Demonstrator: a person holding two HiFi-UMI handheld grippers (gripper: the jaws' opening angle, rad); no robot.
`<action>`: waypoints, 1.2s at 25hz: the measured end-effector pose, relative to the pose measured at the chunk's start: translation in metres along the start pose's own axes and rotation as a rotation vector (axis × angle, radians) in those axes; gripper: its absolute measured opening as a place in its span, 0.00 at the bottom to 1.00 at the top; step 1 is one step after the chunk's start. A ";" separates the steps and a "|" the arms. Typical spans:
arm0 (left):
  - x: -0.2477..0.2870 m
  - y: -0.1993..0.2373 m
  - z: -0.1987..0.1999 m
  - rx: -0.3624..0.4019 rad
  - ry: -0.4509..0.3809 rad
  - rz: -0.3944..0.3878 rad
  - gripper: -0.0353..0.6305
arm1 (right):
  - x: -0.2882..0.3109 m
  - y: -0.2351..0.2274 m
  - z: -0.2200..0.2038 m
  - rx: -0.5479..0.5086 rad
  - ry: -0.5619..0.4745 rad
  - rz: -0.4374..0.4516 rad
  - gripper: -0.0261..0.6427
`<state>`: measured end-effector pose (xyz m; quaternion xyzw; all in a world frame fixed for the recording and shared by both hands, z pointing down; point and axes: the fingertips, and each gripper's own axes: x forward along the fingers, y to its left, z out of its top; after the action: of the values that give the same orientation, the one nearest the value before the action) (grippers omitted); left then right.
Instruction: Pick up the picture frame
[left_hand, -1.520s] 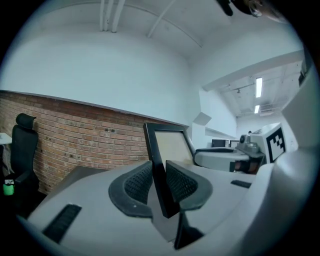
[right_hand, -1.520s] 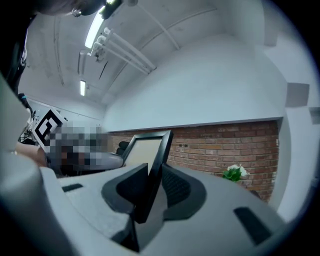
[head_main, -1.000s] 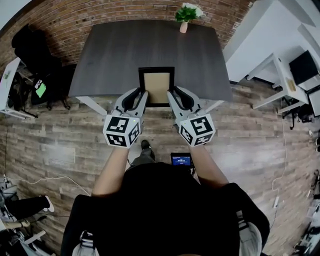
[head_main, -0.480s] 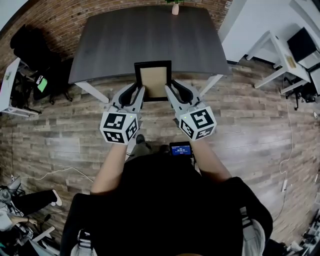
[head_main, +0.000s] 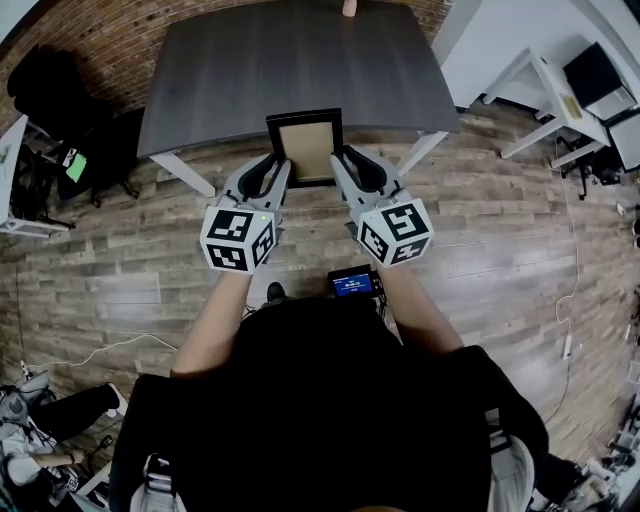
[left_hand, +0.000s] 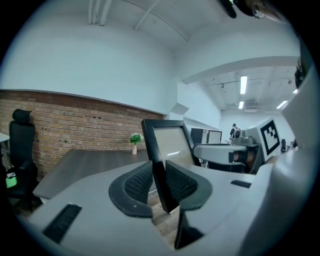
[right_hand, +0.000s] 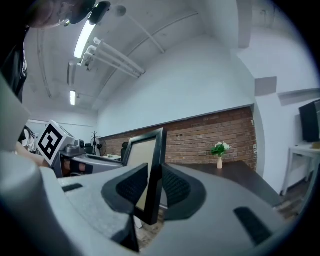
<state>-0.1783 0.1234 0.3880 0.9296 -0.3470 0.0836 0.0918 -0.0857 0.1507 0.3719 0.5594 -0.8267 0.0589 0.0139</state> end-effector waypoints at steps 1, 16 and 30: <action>-0.005 0.008 -0.001 -0.006 0.000 0.006 0.17 | 0.005 0.007 -0.001 -0.003 0.005 0.005 0.17; -0.028 0.026 -0.009 -0.025 -0.005 0.026 0.16 | 0.017 0.032 -0.010 -0.005 0.024 0.015 0.16; -0.015 0.012 -0.004 -0.037 -0.021 0.017 0.15 | 0.003 0.016 -0.014 0.027 0.016 0.007 0.16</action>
<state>-0.1973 0.1248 0.3901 0.9255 -0.3576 0.0681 0.1045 -0.1023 0.1555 0.3846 0.5562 -0.8276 0.0746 0.0126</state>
